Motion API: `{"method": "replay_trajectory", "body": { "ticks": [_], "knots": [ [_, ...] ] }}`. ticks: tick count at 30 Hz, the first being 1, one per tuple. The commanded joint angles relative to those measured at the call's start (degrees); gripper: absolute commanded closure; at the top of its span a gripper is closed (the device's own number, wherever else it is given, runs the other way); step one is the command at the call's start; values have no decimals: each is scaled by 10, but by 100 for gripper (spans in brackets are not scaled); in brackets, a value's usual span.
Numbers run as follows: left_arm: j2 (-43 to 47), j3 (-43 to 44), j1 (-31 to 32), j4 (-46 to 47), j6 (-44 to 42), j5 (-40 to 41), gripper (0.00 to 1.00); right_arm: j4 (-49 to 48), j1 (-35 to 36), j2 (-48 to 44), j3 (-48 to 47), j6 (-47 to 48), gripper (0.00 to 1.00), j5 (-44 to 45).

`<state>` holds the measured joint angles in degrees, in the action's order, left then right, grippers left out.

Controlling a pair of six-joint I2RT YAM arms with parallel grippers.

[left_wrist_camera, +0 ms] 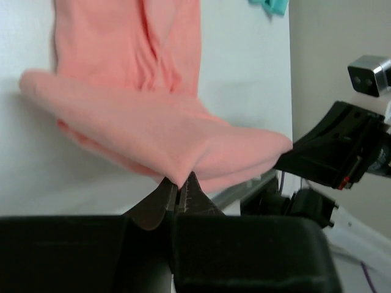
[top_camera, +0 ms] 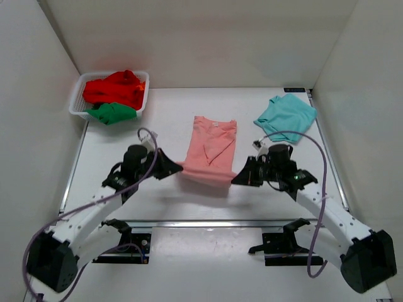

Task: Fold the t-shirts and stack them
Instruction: Fold the long partially folded tshirt into a neat square

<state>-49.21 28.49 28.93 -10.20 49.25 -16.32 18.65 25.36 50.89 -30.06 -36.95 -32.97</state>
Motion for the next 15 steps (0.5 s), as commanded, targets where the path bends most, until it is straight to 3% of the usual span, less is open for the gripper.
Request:
{"method": "replay_trajectory", "body": {
  "ticks": [1,6,11,13,14,15],
  "knots": [
    [-104,93,-54,48,-45,-33,100,9,-46,74,-91,74,100,-36],
    [-315,255,-92,88,-66,-72,100,16,-131,226,-231,135,99,-39],
    [-596,538,-106,61,-80,-81,100,14,-189,445,-437,172,100,-20],
    [-696,660,-116,37,-79,-97,74,23,-199,534,-535,182,100,12],
    [-748,721,-127,33,-61,-111,64,30,-204,590,-593,186,89,33],
    [-783,752,-137,53,-32,-121,66,30,-200,638,-660,189,74,47]
  ]
}}
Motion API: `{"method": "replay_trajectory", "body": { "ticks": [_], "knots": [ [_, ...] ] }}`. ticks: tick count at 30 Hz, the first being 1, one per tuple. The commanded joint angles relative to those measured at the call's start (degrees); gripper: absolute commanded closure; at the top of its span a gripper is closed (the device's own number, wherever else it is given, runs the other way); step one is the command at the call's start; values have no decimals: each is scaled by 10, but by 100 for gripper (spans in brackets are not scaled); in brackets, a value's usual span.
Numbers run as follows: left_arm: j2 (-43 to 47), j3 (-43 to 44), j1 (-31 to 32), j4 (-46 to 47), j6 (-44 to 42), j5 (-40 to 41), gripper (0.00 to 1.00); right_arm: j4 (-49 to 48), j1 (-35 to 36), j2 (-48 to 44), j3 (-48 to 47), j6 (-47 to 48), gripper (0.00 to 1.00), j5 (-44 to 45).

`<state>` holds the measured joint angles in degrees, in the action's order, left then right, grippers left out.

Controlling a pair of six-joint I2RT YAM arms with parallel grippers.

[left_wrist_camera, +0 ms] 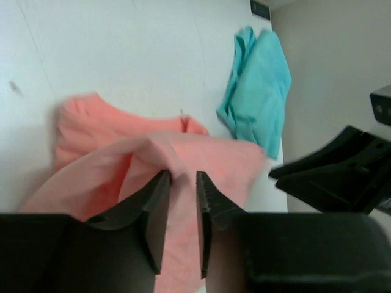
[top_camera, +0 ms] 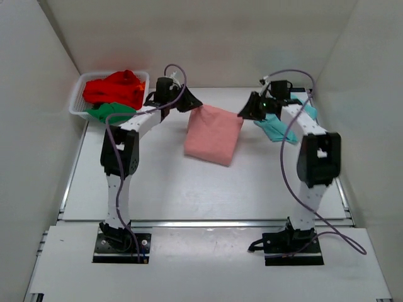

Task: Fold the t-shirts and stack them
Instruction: Fold the long partially folded tshirt into a neat square

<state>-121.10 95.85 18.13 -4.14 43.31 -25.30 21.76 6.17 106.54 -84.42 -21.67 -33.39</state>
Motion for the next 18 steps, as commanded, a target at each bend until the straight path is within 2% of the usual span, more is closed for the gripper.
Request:
{"method": "replay_trajectory", "body": {
  "ticks": [1,2,4,5,8,10,14,18],
  "knots": [
    [-73,89,-39,28,44,-36,63,10,-15,119,-144,36,62,60],
    [-82,84,-44,53,69,-45,59,21,-19,132,-189,37,53,68],
    [-69,41,-58,99,92,-39,56,41,-21,157,-234,43,48,89],
    [-52,31,-58,103,86,-28,56,50,-18,158,-242,46,39,101],
    [-12,-21,-61,95,46,-12,54,37,-10,127,-182,44,29,122],
    [6,-57,-62,86,35,-22,54,9,2,85,-90,28,25,121],
    [38,-127,-34,111,37,-30,55,-29,21,48,12,-21,21,127],
    [38,-122,-7,89,30,-8,57,-61,44,46,63,-68,21,126]
  ]
}}
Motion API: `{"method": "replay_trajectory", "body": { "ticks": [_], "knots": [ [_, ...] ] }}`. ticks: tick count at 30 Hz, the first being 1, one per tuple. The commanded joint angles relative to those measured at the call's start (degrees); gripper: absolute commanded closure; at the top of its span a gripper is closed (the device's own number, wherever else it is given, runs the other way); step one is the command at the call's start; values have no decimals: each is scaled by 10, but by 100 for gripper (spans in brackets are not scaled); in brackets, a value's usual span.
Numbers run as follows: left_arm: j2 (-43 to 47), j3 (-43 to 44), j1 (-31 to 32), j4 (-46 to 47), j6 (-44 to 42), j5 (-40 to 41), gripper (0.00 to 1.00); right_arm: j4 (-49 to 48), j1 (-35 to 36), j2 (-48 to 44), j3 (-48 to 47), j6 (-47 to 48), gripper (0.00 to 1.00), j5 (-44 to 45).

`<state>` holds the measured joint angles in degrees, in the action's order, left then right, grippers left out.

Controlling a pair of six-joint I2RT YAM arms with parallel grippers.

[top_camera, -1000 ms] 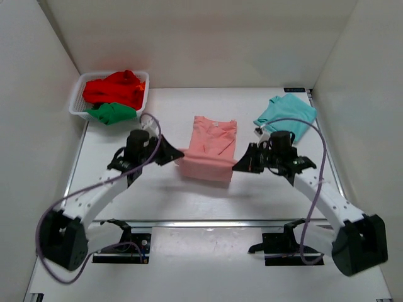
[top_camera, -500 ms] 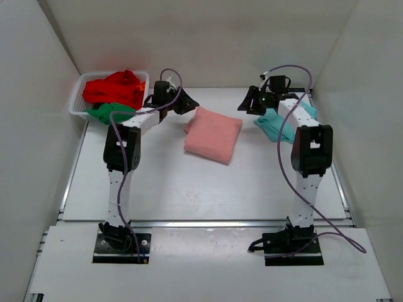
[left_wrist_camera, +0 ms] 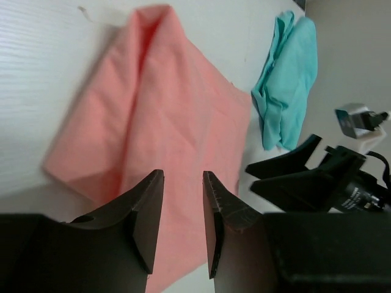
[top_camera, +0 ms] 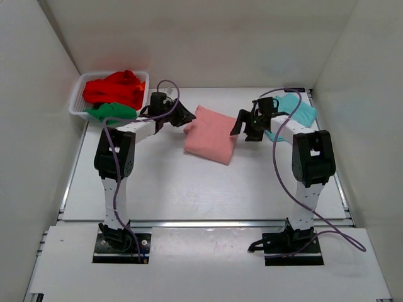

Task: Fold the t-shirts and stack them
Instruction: Fold the long partially folded tshirt into a neat square, then put the neatly folded tshirt into the corner of the board with the right arm

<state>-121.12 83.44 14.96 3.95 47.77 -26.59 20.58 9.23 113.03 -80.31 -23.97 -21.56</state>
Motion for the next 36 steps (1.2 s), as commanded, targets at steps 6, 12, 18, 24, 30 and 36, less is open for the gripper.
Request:
{"method": "replay_trajectory", "body": {
  "ticks": [6,12,18,24,30,36],
  "knots": [
    [-46,83,51,-185,-72,62,74,-85,42,31,33,-126,13,-7],
    [-19,-39,35,-125,-35,48,85,-164,44,101,26,-194,12,-120],
    [-23,-56,40,-120,-34,44,87,-195,41,162,-52,-220,24,-179],
    [-11,-56,38,-105,-29,4,86,-238,18,223,-127,-248,100,-281],
    [99,-136,-3,-51,-7,-13,83,22,-25,211,-313,36,100,-239],
    [157,-169,-15,-75,-44,-4,82,276,-118,224,-490,215,100,-234]
  ]
}}
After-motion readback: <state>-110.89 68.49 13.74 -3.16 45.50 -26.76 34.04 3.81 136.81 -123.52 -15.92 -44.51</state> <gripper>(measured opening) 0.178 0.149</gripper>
